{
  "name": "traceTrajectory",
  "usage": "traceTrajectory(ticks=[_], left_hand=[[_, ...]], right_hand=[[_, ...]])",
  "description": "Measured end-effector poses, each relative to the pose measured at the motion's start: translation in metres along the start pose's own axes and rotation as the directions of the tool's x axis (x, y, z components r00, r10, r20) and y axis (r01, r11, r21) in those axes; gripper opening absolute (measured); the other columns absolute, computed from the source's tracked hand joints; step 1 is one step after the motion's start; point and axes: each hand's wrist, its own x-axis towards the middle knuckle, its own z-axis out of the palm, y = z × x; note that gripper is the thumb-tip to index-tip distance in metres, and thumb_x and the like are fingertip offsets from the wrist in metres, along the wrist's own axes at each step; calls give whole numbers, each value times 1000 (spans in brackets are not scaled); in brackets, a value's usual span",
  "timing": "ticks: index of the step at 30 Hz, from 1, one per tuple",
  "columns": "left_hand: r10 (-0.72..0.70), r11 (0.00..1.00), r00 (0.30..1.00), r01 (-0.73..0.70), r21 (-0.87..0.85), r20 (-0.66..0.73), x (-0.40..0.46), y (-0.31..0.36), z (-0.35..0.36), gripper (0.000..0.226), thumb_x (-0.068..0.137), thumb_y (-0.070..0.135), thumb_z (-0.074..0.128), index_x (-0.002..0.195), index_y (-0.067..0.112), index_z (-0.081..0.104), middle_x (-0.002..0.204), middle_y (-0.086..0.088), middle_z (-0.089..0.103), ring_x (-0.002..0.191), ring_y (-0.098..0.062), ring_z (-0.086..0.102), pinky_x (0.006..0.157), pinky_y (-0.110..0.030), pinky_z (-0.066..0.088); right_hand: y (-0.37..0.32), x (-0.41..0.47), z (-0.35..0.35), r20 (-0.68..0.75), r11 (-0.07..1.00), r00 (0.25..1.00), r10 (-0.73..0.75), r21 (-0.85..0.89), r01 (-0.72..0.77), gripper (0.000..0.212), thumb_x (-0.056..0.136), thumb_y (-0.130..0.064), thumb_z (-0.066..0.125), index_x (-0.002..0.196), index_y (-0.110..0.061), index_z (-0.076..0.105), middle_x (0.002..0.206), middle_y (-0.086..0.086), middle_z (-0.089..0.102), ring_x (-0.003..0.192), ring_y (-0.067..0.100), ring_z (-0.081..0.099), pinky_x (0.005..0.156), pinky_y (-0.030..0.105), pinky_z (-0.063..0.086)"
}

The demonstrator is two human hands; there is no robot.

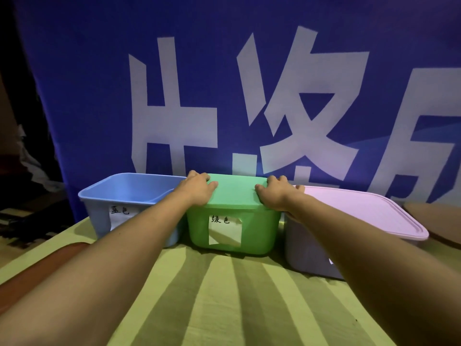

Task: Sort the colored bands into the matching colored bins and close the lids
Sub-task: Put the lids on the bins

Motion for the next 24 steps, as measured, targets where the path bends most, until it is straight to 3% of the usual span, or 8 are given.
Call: traceTrajectory(ticks=[6, 11, 13, 17, 19, 24], left_hand=[[40, 998, 998, -42, 45, 43, 2, -4, 4, 55, 110, 47, 31, 155, 17, 39, 161, -13, 33, 145, -33, 37, 119, -49, 32], [33, 992, 997, -41, 123, 68, -6, 6, -2, 48, 113, 34, 24, 152, 11, 40, 159, -12, 36, 145, -30, 34, 118, -51, 32], [16, 985, 998, -27, 170, 65, -8, 9, -5, 49, 114, 33, 21, 156, 13, 35, 161, -11, 33, 146, -30, 33, 117, -50, 32], [51, 938, 996, -73, 339, 74, 0, 5, -5, 65, 106, 60, 18, 160, 25, 31, 161, -14, 33, 146, -32, 36, 119, -51, 26], [54, 918, 996, -75, 389, 67, 8, 4, -3, 68, 104, 64, 19, 159, 26, 35, 159, -14, 35, 145, -33, 36, 119, -51, 25], [55, 932, 996, -75, 354, 66, 9, 3, -2, 69, 103, 66, 21, 158, 27, 35, 159, -12, 36, 145, -32, 36, 119, -52, 27]], right_hand=[[1, -6, 10, -6, 998, 1000, -24, -65, 23, 68, 106, -53, 23, 159, -11, 19, 167, 14, 19, 155, 32, 18, 126, 58, 3], [3, -2, 9, 47, 994, 998, -33, -106, 38, 70, 106, -54, 17, 163, -14, 6, 172, 8, 1, 159, 26, -1, 124, 60, -6], [5, -1, 9, 54, 991, 997, -55, -119, 61, 69, 105, -55, 15, 164, -20, 8, 172, 7, 3, 159, 26, 0, 122, 63, -9], [6, -1, 6, 53, 984, 995, -83, -154, 90, 67, 102, -55, 19, 162, -24, 22, 169, 9, 21, 157, 29, 15, 122, 67, -6], [6, 0, 6, 54, 982, 995, -88, -162, 95, 67, 101, -55, 21, 160, -24, 27, 167, 10, 25, 156, 30, 20, 121, 67, -5], [7, 1, 8, 50, 987, 995, -90, -130, 96, 67, 101, -55, 21, 160, -24, 27, 167, 11, 25, 155, 31, 19, 122, 67, -2]])
